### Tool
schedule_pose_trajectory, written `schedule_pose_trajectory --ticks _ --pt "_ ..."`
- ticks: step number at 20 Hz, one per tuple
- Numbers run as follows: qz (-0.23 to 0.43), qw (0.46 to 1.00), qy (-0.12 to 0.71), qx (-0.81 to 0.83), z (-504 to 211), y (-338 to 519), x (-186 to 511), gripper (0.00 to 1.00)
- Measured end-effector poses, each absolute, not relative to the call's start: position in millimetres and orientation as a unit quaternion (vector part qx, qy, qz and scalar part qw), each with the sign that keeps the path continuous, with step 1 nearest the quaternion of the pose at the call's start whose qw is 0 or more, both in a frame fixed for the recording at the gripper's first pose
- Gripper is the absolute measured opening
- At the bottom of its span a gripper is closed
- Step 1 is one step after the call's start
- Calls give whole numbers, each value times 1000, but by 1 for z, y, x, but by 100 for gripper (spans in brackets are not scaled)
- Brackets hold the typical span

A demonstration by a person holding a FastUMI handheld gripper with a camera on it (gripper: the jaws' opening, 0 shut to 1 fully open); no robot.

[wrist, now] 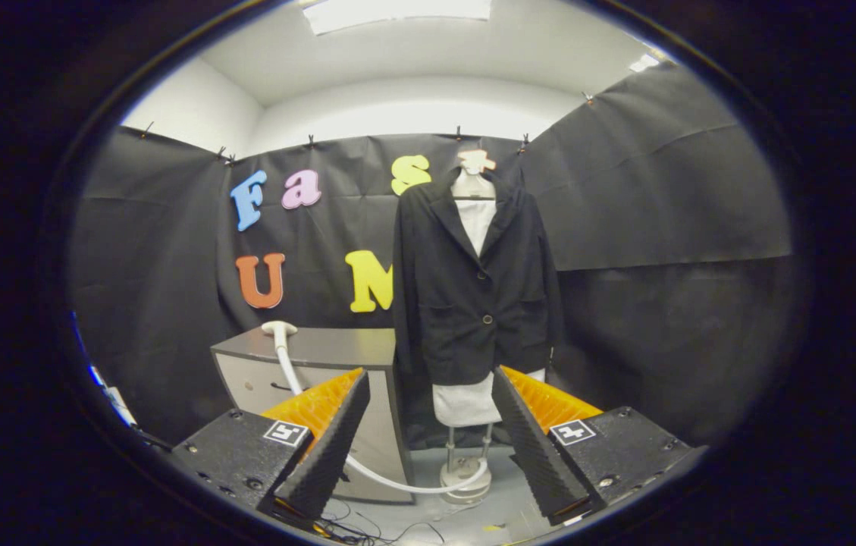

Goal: Iron the clothes twice with a garment steamer, once on the left side and once on the right side.

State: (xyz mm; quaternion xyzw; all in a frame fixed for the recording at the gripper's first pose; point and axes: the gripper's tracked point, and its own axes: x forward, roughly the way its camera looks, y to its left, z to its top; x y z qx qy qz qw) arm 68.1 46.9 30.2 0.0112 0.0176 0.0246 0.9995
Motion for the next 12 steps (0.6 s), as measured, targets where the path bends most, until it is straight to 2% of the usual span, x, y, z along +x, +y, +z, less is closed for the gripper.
schedule_pose_trajectory --ticks 6,12 --pt "92 996 11 2 63 119 156 100" --pt "193 980 52 2 63 228 256 100"
